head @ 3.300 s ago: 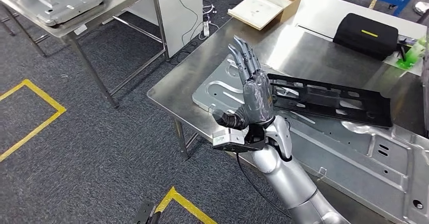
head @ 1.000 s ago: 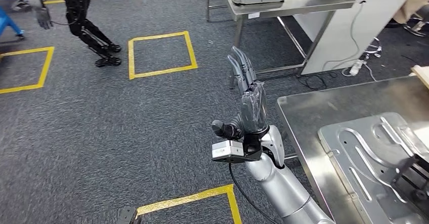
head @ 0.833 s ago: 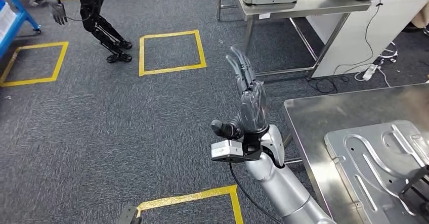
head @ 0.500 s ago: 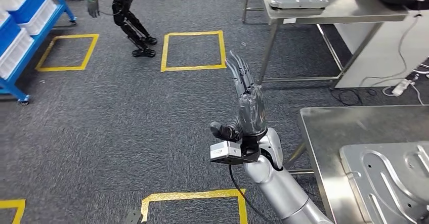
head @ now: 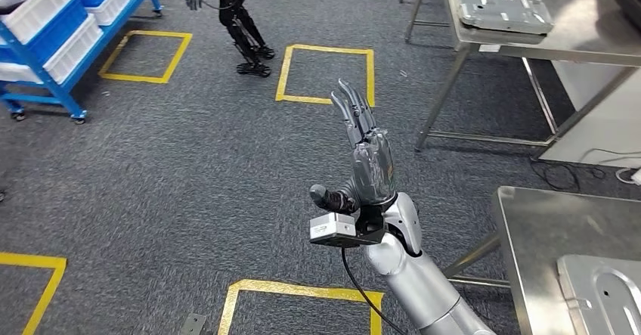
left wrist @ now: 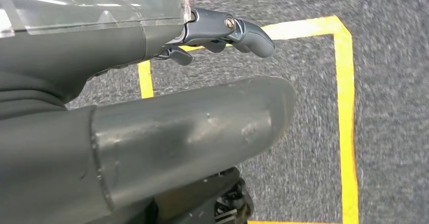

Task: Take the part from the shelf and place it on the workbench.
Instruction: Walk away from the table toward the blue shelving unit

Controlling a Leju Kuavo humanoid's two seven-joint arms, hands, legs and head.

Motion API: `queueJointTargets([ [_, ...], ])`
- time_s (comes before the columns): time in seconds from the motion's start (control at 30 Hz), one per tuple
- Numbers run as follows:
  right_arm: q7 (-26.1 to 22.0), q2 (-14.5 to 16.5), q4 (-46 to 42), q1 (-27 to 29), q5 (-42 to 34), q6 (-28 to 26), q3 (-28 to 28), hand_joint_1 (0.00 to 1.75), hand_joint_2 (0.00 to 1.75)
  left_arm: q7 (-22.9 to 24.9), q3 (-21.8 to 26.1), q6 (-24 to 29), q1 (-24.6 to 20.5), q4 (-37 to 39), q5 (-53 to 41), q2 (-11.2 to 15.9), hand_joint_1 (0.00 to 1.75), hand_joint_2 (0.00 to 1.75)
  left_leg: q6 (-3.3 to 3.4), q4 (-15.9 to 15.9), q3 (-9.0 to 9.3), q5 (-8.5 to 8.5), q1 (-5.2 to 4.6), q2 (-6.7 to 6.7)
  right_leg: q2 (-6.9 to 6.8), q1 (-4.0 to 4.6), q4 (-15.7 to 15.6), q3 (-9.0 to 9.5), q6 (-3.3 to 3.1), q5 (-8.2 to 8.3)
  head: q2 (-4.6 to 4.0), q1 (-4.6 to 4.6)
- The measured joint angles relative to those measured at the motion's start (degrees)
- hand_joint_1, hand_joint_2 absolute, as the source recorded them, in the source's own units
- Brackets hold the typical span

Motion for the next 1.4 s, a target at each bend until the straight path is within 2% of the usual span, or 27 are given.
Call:
queueJointTargets([
  [0.07,0.0,0.0,0.1,-0.4,0.1,0.0,0.0,0.0,0.0,0.1,0.0,0.1,-0.2,0.0,0.0,-0.2,0.0,0.0,-0.22,0.1,-0.16,0.08,0.05,-1.37,2.92,-0.08,-7.2,3.14,-0.68,3.23,0.0,-0.01],
  [0.13,0.2,0.0,0.2,-0.9,0.5,0.1,0.0,0.0,0.0,0.2,0.0,0.2,-0.4,0.0,0.2,-0.4,0.0,0.0,-0.9,0.1,-0.63,0.35,0.31,-2.55,4.64,-0.02,-10.1,4.28,-1.01,3.76,0.0,0.01],
  [0.2,0.4,0.2,0.4,-1.4,0.9,0.2,0.1,0.0,0.0,0.4,0.0,0.2,-0.5,0.0,0.2,-0.5,0.0,0.0,-1.79,-0.2,-0.92,0.68,0.57,-3.68,3.54,-0.06,-10.9,4.6,-1.18,4.01,0.0,0.02],
  [0.23,0.5,0.3,0.4,-1.7,1.0,0.2,0.2,0.0,0.0,0.6,0.0,0.2,-0.5,0.0,0.2,-0.5,0.0,0.0,-2.08,0.0,-1.07,0.49,0.48,-3.14,2.81,-0.19,-11.5,4.97,-1.36,4.24,0.0,0.01],
  [0.27,0.6,0.4,0.5,-1.9,1.0,0.2,0.3,0.0,0.0,0.7,0.0,0.2,-0.6,0.0,0.1,-0.5,0.0,0.0,-2.29,1.2,-1.62,-0.27,0.35,-1.87,1.93,-0.31,-12.1,5.36,-1.57,4.47,0.0,-0.03],
  [0.33,0.7,0.6,0.6,-2.0,1.0,0.3,0.4,0.0,0.0,0.9,0.0,0.3,-0.8,0.0,0.2,-0.6,0.0,0.0,-2.6,6.8,-4.26,-3.4,0.18,1.64,0.08,-0.19,-12.7,5.85,-1.91,4.62,0.0,-0.09],
  [0.4,0.7,0.6,0.8,-1.9,1.0,0.4,0.5,0.0,0.0,0.9,0.0,0.3,-0.9,0.0,0.3,-0.6,0.0,0.0,-3.04,13.7,-7.54,-6.15,0.4,3.1,-1.75,0.05,-12.5,5.86,-2.06,4.44,0.0,-0.11],
  [0.43,0.7,0.6,0.9,-1.8,1.0,0.4,0.6,0.0,0.0,0.9,0.0,0.3,-0.8,0.0,0.4,-0.6,0.0,0.0,-3.23,15.0,-8.11,-6.19,0.53,3.39,-2.59,0.1,-12.4,5.84,-2.06,4.3,0.0,-0.11],
  [0.47,0.7,0.6,1.0,-1.8,1.0,0.3,0.6,0.0,0.0,0.9,0.0,0.3,-0.7,0.0,0.4,-0.6,0.0,0.0,-3.39,14.1,-7.51,-5.23,0.66,3.66,-3.34,0.11,-12.2,5.83,-1.98,4.12,0.0,-0.12],
  [0.5,0.7,0.6,1.1,-1.8,1.0,0.3,0.7,0.0,0.0,1.0,0.0,0.3,-0.7,0.0,0.4,-0.6,0.0,0.0,-3.47,11.0,-5.75,-3.46,0.77,4.18,-4.02,0.09,-12.0,5.87,-1.84,3.88,0.0,-0.12],
  [0.6,0.7,0.6,1.1,-1.8,1.0,0.3,0.7,0.0,0.0,1.0,0.0,0.3,-0.8,0.0,0.4,-0.8,0.0,0.0,-2.87,1.3,-0.57,-0.44,0.42,7.06,-5.54,0.4,-11.2,5.87,-1.08,3.05,0.0,-0.09],
  [0.63,0.7,0.6,1.1,-1.8,1.0,0.3,0.8,0.0,0.0,1.0,0.0,0.3,-0.8,0.0,0.4,-0.8,0.0,0.0,-2.49,0.4,-0.22,-0.53,0.19,7.38,-5.91,0.6,-11.0,5.85,-0.82,2.91,0.0,-0.05],
  [0.7,0.7,0.6,1.2,-1.9,1.0,0.3,0.9,0.0,0.0,1.0,0.0,0.3,-0.7,0.0,0.4,-0.8,0.0,0.0,-1.71,0.3,-0.3,-0.38,0.01,6.28,-6.65,0.69,-11.1,5.92,-0.34,2.77,0.0,-0.02],
  [0.73,0.7,0.7,1.2,-1.9,1.0,0.3,0.9,0.0,0.0,0.9,0.0,0.3,-0.7,0.0,0.4,-0.8,0.0,0.0,-1.37,0.1,-0.22,-0.25,0.06,5.76,-6.32,0.56,-10.8,5.93,-0.08,2.41,0.0,-0.01],
  [0.8,0.8,0.7,1.2,-1.9,1.0,0.3,0.9,0.0,0.0,0.9,0.0,0.3,-0.8,0.0,0.4,-0.9,0.0,0.0,-0.6,-0.4,0.01,0.06,0.29,4.74,-4.08,0.18,-7.5,4.61,0.34,0.12,0.0,0.01],
  [0.87,0.8,0.6,1.4,-1.8,1.0,0.3,0.9,0.0,0.0,0.9,0.0,0.3,-0.9,0.0,0.4,-0.9,0.0,0.0,-0.19,-0.5,-0.03,0.16,0.26,3.67,-1.58,-0.04,-0.2,1.07,0.51,-3.42,0.0,0.01],
  [0.93,0.8,0.4,1.6,-1.5,1.0,0.3,0.9,0.0,0.0,0.9,0.0,0.3,-0.9,0.0,0.4,-0.9,0.0,0.0,-0.11,-0.4,-0.05,0.16,0.17,2.32,-0.89,-0.06,5.2,-2.01,0.53,-4.65,0.0,-0.01],
  [0.97,0.8,0.4,1.7,-1.5,1.1,0.3,0.9,0.0,0.0,0.9,0.0,0.3,-0.9,0.0,0.4,-0.8,0.0,0.0,-0.11,-0.3,-0.05,0.14,0.15,1.58,-0.76,-0.07,5.0,-2.25,0.44,-3.63,0.0,0.0],
  [1.0,0.8,0.4,1.7,-1.4,1.1,0.3,0.9,0.0,0.0,0.9,0.0,0.3,-0.9,0.0,0.5,-0.8,0.0,0.0,-0.14,-0.2,-0.02,0.13,0.13,0.81,-0.48,-0.08,2.5,-1.33,0.27,-1.55,0.0,0.0],
  [1.07,0.8,0.3,1.7,-1.4,1.2,0.2,0.9,0.0,0.0,0.8,0.0,0.3,-0.9,0.0,0.5,-0.9,0.0,0.0,-0.32,0.1,-0.05,0.07,0.07,-0.63,1.58,-0.17,-5.1,1.9,-0.23,2.66,0.0,0.0],
  [1.1,0.8,0.3,1.7,-1.5,1.2,0.1,1.0,0.0,0.0,0.8,0.0,0.3,-1.0,0.0,0.5,-0.9,0.0,0.0,-0.56,0.2,-0.2,0.1,0.08,-1.28,2.68,-0.2,-8.1,3.15,-0.4,3.74,0.0,-0.01],
  [1.17,0.9,0.3,1.7,-1.5,1.2,0.0,1.0,0.0,0.0,0.9,0.0,0.4,-1.0,0.0,0.4,-0.9,0.0,0.0,-1.3,0.1,-0.6,0.31,0.24,-2.39,3.7,-0.1,-10.1,3.89,-0.57,3.85,0.0,-0.02],
  [1.2,0.9,0.3,1.7,-1.5,1.2,-0.1,1.0,0.0,0.0,1.0,0.0,0.5,-1.0,0.0,0.3,-0.9,0.0,0.0,-1.73,0.0,-0.73,0.48,0.37,-2.97,3.19,-0.06,-10.4,4.04,-0.7,3.92,0.0,-0.02],
  [1.23,0.9,0.3,1.7,-1.5,1.1,-0.3,1.0,0.0,0.0,1.1,0.0,0.5,-0.9,0.0,0.2,-0.9,0.0,0.0,-2.04,0.0,-0.83,0.44,0.42,-2.81,2.57,-0.11,-10.7,4.28,-0.95,4.11,0.0,-0.02],
  [1.3,0.8,0.3,1.7,-1.5,1.1,-0.7,1.0,0.0,0.0,1.4,0.0,0.7,-1.0,0.0,-0.1,-0.8,0.0,0.0,-2.47,2.2,-1.84,-1.11,0.24,-0.48,1.14,-0.28,-11.6,4.86,-1.64,4.49,0.0,-0.05],
  [1.37,0.7,0.3,1.7,-1.3,1.1,-1.0,1.0,0.0,0.0,1.8,0.0,0.8,-1.3,0.0,-0.2,-0.7,0.0,0.0,-2.75,8.7,-4.83,-4.63,0.22,2.4,-0.46,-0.11,-11.8,5.07,-2.08,4.52,0.0,-0.07],
  [1.4,0.7,0.2,1.7,-1.1,1.1,-1.1,1.0,0.0,0.0,1.9,0.0,0.8,-1.4,0.0,-0.3,-0.7,0.0,0.0,-2.93,12.3,-6.51,-6.13,0.3,2.93,-1.27,-0.01,-11.8,5.05,-2.16,4.46,0.0,-0.07],
])
